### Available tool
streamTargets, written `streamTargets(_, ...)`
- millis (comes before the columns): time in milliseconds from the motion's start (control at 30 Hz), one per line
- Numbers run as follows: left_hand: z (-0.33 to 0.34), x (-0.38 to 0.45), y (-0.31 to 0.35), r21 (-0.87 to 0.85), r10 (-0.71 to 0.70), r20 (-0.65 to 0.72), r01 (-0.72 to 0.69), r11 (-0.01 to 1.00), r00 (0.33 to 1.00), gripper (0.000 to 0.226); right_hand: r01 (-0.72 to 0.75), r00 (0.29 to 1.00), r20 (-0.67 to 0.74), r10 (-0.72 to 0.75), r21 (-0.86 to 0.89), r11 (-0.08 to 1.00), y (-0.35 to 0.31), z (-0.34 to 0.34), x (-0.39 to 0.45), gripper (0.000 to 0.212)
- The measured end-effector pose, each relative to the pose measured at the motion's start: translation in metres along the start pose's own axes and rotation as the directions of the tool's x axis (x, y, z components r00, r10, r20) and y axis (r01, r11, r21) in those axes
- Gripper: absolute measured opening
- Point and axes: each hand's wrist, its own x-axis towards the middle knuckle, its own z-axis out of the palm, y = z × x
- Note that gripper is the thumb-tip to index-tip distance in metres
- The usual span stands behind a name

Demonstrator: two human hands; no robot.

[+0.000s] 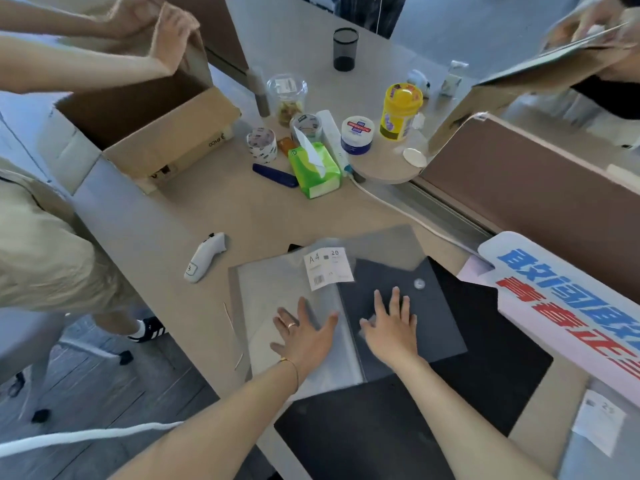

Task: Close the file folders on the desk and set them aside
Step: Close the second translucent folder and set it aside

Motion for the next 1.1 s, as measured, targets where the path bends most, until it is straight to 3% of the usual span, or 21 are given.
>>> streamTargets(333, -0.009, 0.002, 0.034, -0.269, 0.035, 0.034, -0.025, 0.963, 0.999, 0.112, 0.077, 0.997, 0.019, -0.081, 0.170, 0.982, -0.021, 0.008, -0.017, 0.056)
streamTargets(467, -0.008, -0.009, 0.034, -0.115, 0.157, -0.058, -0.163, 0.980, 0.986, 0.105, 0.165, 0.986, -0.022, -0.166, 0.289, 0.943, -0.014, 0.008, -0.029, 0.051)
streamTargets(633, -0.014, -0.036, 0.032, 0.145, 0.428, -0.233, -0.404, 0.903, 0.873, 0.101, 0.221, 0.975, -0.055, -0.215, 0.343, 0.913, -0.011, 0.006, -0.043, 0.051)
streamTargets(867, -0.039, -0.074, 0.026, 0.194, 0.572, -0.288, -0.538, 0.821, 0.768, 0.102, 0.310, 0.950, -0.167, -0.264, 0.407, 0.859, -0.018, -0.002, -0.069, 0.057)
streamTargets(1100, -0.059, -0.103, 0.016, 0.272, 0.607, -0.317, -0.543, 0.794, 0.729, 0.085, 0.369, 0.922, -0.282, -0.267, 0.422, 0.828, -0.013, -0.017, -0.089, 0.059)
